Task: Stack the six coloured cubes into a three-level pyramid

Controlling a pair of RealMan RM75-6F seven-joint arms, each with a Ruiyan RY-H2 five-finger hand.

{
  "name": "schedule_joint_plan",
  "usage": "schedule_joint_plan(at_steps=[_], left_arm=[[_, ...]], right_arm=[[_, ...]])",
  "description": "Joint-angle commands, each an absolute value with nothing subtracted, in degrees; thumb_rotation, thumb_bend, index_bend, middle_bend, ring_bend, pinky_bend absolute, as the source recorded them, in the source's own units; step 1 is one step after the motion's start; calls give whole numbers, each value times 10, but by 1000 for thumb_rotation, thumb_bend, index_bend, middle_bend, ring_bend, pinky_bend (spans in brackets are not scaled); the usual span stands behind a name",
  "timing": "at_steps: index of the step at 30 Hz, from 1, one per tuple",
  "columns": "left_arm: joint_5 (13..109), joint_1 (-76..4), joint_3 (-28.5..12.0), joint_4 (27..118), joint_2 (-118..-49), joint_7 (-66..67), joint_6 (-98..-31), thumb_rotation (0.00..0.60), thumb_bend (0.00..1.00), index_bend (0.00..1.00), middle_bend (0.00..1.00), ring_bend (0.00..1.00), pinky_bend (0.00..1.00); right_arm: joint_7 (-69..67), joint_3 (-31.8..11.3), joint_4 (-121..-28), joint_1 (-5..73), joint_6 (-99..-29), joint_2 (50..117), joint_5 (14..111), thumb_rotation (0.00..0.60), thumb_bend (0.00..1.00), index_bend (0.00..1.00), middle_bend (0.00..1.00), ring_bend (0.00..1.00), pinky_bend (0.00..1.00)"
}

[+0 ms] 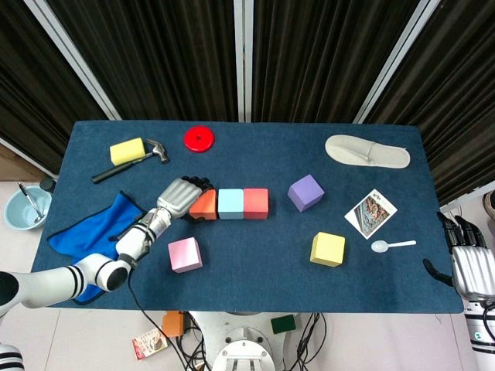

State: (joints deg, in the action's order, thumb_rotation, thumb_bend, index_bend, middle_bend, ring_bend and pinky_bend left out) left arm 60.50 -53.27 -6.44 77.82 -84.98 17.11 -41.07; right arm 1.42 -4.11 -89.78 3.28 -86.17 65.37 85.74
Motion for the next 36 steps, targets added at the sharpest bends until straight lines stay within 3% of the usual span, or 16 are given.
schedule_joint_plan(at_steps=[1, 14, 36], left_arm=[[601, -534, -62, 781, -847, 176, -409, 426, 206, 165, 96, 125, 230], [600, -503, -50, 855, -783, 230, -486, 433, 206, 133, 68, 107, 221], [604, -529, -74, 714, -884, 182, -433, 425, 206, 133, 68, 99, 218]], right_arm=[[13, -41, -897, 32, -862, 654, 858, 600, 214, 50, 143, 65, 124], [7, -41, -895, 32, -867, 653, 862, 600, 216, 49, 143, 65, 124], [8, -39, -896, 26, -870, 654, 859, 600, 216, 50, 138, 65, 124]])
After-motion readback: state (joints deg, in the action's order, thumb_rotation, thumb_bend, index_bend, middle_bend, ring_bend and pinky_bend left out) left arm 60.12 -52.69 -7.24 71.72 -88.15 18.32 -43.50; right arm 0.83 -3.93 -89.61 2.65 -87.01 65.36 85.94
